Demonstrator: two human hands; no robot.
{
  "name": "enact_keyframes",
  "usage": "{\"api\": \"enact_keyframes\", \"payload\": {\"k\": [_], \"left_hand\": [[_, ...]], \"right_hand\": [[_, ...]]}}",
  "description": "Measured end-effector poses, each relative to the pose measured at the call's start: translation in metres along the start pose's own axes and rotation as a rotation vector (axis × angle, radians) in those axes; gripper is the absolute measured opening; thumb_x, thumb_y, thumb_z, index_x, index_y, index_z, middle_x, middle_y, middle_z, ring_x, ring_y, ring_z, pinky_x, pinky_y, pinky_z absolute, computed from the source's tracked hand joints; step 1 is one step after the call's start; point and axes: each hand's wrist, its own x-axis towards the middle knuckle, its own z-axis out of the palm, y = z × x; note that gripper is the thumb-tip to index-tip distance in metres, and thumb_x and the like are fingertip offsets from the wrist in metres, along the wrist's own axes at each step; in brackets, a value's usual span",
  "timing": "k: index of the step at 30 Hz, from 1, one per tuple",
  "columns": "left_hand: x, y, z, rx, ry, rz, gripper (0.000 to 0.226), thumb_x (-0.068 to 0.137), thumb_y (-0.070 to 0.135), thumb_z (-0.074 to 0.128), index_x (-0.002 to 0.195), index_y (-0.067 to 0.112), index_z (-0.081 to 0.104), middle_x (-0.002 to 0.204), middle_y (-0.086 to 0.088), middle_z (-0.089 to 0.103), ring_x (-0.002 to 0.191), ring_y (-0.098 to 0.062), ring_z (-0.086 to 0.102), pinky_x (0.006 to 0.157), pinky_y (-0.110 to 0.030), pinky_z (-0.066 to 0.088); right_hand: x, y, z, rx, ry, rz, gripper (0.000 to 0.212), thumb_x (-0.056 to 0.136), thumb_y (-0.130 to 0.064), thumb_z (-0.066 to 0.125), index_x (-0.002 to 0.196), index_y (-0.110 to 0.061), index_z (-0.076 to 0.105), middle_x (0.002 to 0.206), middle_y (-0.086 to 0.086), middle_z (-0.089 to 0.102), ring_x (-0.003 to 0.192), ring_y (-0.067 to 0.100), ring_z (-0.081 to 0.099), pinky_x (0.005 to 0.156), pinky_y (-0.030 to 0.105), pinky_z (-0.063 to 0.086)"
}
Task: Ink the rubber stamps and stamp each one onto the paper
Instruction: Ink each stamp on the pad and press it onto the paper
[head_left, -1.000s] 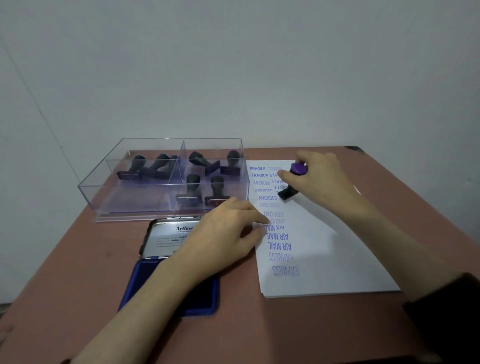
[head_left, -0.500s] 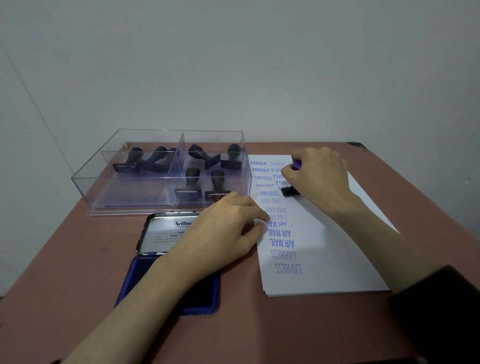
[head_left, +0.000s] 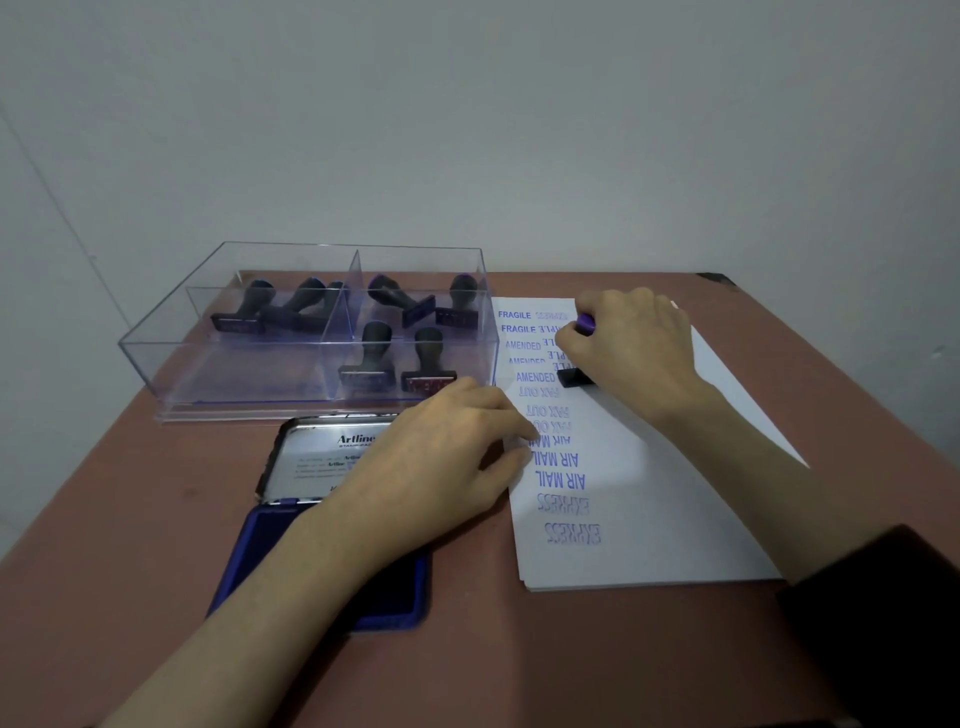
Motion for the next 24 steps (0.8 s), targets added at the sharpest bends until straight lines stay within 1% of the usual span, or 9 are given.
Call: {"api": "enact_keyframes", "payload": {"k": [2,7,11,15,17,21,24], "left_hand": [[-0.0001,0.0001,0.0001,0.014,0.002,0.010,0.030,0.085,0.033,0.049,0.103,0.022,0.070,0.095,0.009,0.066,0.086,-0.013,0.053,0.071,-0.035,0.051],[0.0004,-0.0003,-0.0001,0.041,0.008,0.020,0.030,0.085,0.036,0.049,0.102,0.022,0.071,0.093,0.010,0.066,0.083,-0.011,0.053,0.069,-0.030,0.051],[0.0012,-0.0002,0.0001,0.049,-0.006,0.035,0.039,0.084,0.042,0.040,0.100,0.023,0.071,0.092,0.011,0.066,0.083,-0.011,0.055,0.067,-0.028,0.052],[0.0009,-0.0013,0.0012,0.051,-0.012,0.033,0.040,0.085,0.044,0.038,0.100,0.024,0.070,0.092,0.012,0.065,0.083,-0.010,0.054,0.066,-0.028,0.052],[0.0015,-0.0013,0.0016,0.059,-0.010,0.039,0.039,0.085,0.043,0.040,0.099,0.024,0.071,0.092,0.012,0.066,0.083,-0.010,0.055,0.066,-0.028,0.052],[0.0021,-0.0012,0.0020,0.056,-0.013,0.038,0.036,0.085,0.042,0.043,0.099,0.023,0.071,0.093,0.011,0.066,0.084,-0.009,0.055,0.067,-0.027,0.053],[0.0009,-0.0016,0.0023,0.054,-0.024,0.035,0.041,0.085,0.044,0.038,0.100,0.024,0.071,0.093,0.012,0.065,0.085,-0.009,0.055,0.068,-0.028,0.052]], "right_hand": [[-0.0014,0.0017,0.0021,0.004,-0.010,-0.018,0.021,0.083,-0.023,0.048,0.067,-0.011,0.042,0.054,0.001,0.035,0.062,0.030,0.039,0.058,0.031,0.027],[-0.0044,0.0031,0.0036,0.012,-0.027,-0.019,0.021,0.088,-0.025,0.044,0.073,-0.011,0.039,0.056,0.000,0.035,0.062,0.028,0.038,0.055,0.032,0.021],[-0.0043,0.0026,0.0041,0.020,-0.029,-0.009,0.021,0.089,-0.024,0.043,0.073,-0.012,0.037,0.057,0.000,0.035,0.060,0.027,0.036,0.052,0.033,0.018],[-0.0047,0.0025,0.0056,0.011,-0.022,-0.015,0.020,0.090,-0.025,0.042,0.075,-0.012,0.039,0.057,0.000,0.035,0.059,0.026,0.037,0.047,0.030,0.017],[-0.0045,0.0024,0.0059,0.010,-0.019,-0.017,0.020,0.091,-0.025,0.042,0.075,-0.012,0.039,0.057,-0.001,0.035,0.060,0.026,0.038,0.048,0.031,0.018],[-0.0047,0.0021,0.0064,0.014,-0.015,-0.013,0.019,0.091,-0.025,0.042,0.076,-0.012,0.039,0.057,0.000,0.034,0.062,0.028,0.040,0.056,0.031,0.022],[-0.0053,0.0016,0.0067,0.005,-0.008,-0.022,0.019,0.091,-0.025,0.042,0.076,-0.012,0.040,0.056,-0.001,0.034,0.061,0.027,0.039,0.053,0.031,0.020]]}}
